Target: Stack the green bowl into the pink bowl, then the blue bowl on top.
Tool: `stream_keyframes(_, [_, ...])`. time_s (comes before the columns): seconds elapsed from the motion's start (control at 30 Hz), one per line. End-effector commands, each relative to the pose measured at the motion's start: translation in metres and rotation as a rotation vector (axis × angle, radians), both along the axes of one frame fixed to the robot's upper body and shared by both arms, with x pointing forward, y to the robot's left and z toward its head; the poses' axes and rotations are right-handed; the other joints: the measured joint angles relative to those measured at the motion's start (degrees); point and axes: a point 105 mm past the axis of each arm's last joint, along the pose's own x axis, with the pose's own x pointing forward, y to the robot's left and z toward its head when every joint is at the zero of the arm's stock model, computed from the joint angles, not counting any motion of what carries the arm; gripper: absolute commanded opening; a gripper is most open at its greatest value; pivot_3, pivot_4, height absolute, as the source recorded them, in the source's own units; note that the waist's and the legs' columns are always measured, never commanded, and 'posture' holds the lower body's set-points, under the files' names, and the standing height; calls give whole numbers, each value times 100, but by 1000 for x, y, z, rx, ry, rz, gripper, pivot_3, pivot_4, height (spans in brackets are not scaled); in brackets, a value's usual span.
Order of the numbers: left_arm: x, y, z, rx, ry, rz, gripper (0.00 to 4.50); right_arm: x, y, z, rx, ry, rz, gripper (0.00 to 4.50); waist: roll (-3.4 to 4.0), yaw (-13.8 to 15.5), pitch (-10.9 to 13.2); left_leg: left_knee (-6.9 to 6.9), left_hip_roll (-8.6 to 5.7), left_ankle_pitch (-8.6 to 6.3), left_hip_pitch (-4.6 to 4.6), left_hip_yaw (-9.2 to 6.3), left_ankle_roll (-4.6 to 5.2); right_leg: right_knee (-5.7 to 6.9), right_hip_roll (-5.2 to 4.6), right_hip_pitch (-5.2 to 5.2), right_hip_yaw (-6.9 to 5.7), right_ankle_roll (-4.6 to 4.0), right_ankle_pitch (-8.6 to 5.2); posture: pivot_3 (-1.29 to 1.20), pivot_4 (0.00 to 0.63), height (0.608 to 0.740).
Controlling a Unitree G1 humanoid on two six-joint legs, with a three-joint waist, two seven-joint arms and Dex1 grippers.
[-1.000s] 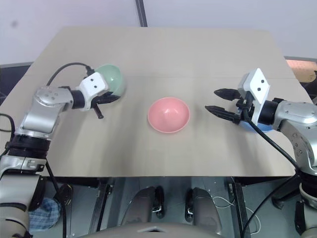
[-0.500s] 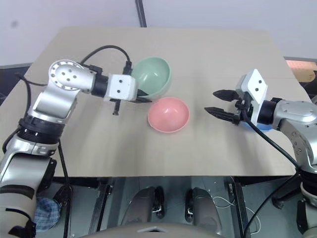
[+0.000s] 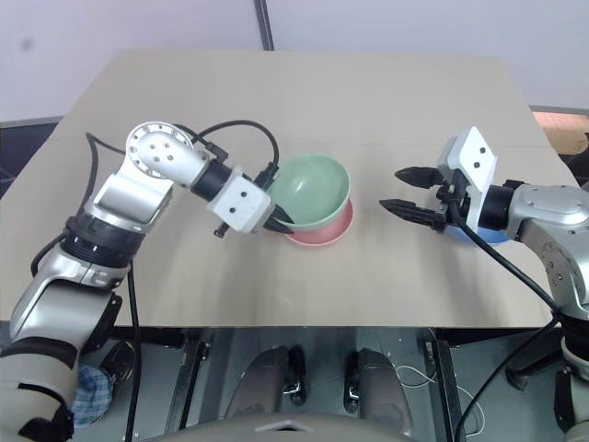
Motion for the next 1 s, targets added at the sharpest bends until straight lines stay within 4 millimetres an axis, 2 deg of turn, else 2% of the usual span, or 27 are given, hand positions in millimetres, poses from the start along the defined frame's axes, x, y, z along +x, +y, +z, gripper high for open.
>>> stream_keyframes(0.03, [2, -3, 10, -22, -37, -27, 72, -5, 3, 11, -12, -48, 17, 3009, 0, 1, 0, 0, 0, 0, 0, 0, 0, 0, 0, 0, 0, 0, 0, 0, 150, 739])
stream_keyframes(0.4, [6, -3, 9, -35, -36, -8, 72, -4, 4, 8, -12, -47, 14, 3009, 0, 7, 0, 0, 0, 0, 0, 0, 0, 0, 0, 0, 0, 0, 0, 0, 150, 739])
stream_keyframes(0.53, [6, -5, 9, -48, -30, 6, 1485, -3, 5, 8, -10, -46, 17, 3009, 0, 7, 0, 1, 0, 0, 0, 0, 0, 1, 0, 0, 0, 0, 0, 0, 150, 739])
stream_keyframes(0.57, [5, -6, 10, -52, -31, 4, 2190, -3, 5, 7, -9, -45, 19, 3009, 0, 7, 0, 1, 0, 0, 0, 0, 0, 1, 1, 0, 0, 0, 0, 0, 150, 739])
stream_keyframes(0.63, [5, -8, 11, -57, -31, 4, 2971, -3, 5, 7, -9, -44, 21, 3009, 0, 8, 0, 1, 0, 0, 0, 0, 0, 1, 1, 0, 0, 0, 0, 0, 150, 739])
stream_keyframes(0.67, [5, -8, 11, -57, -31, 5, 3190, -3, 5, 7, -9, -44, 22, 3009, 0, 7, 0, 1, 0, 0, 0, 0, 0, 1, 1, 0, 0, 0, 0, 0, 150, 739])
stream_keyframes(0.7, [5, -8, 10, -53, -38, 0, 3850, -4, 5, 8, -10, -44, 22, 3009, 0, 8, 0, 1, 0, 0, 0, 0, 0, 1, 1, 0, 0, 0, 0, 0, 150, 739])
stream_keyframes(0.73, [6, -7, 10, -49, -49, -3, 4092, -4, 5, 8, -10, -44, 22, 3009, 0, 8, 0, 1, 0, 0, 0, 0, 0, 1, 1, 0, 0, 0, 0, 0, 150, 739])
stream_keyframes(0.93, [8, -8, 19, -101, -57, 10, 4092, -5, 4, 7, -14, -41, 22, 3009, 0, 8, 0, 2, 0, 0, 0, 0, 0, 1, 1, 0, 0, 0, 0, 0, 150, 739])
stream_keyframes(1.0, [9, -6, 30, -181, -4, 57, 4092, -5, 2, 6, -17, -33, 12, 3009, 0, 8, 0, 2, 0, 0, 0, 0, 0, 1, 0, 0, 0, 0, 0, 0, 150, 739])
